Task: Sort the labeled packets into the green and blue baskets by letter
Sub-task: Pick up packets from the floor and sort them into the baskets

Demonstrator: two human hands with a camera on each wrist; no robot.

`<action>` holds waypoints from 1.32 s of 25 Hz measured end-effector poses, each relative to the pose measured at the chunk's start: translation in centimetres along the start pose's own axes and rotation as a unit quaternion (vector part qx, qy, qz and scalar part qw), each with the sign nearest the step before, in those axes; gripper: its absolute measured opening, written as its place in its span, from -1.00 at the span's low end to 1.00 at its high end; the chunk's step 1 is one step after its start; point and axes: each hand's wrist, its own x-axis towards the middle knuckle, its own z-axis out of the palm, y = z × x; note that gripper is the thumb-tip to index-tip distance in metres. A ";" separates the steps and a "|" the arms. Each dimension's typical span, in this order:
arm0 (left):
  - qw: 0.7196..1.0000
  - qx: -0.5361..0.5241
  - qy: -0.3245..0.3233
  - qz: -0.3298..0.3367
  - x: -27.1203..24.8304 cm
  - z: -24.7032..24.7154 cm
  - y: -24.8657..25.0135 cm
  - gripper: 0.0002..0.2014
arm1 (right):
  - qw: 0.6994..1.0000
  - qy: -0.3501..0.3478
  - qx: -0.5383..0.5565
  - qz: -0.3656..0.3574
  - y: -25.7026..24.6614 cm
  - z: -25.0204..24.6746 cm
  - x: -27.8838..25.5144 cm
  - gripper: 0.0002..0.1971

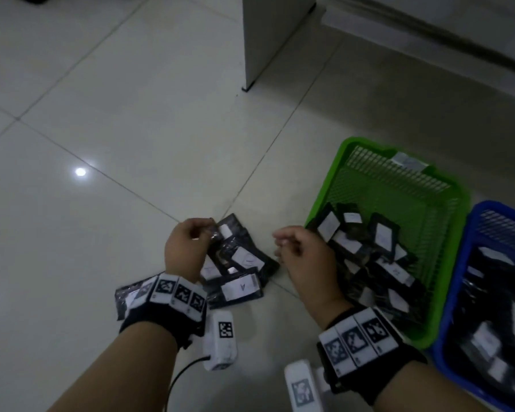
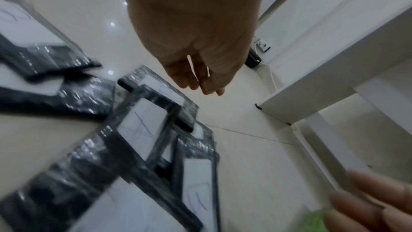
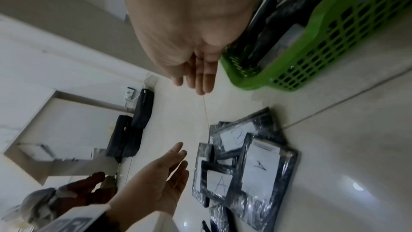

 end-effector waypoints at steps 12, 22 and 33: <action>0.973 0.226 -0.041 0.028 4.1 -3.9 -7.5 -0.70 | 0.927 -0.123 -0.351 0.046 3.7 8.7 1.8 -0.80; 0.976 -0.205 -0.074 -0.017 -0.8 0.9 2.9 -0.65 | 0.995 0.087 -0.021 0.039 -1.7 -0.4 2.7 -0.81; 0.981 -0.015 -0.124 0.151 -6.8 14.4 7.2 -0.66 | 0.963 0.101 0.165 0.186 5.7 -11.7 4.6 -0.60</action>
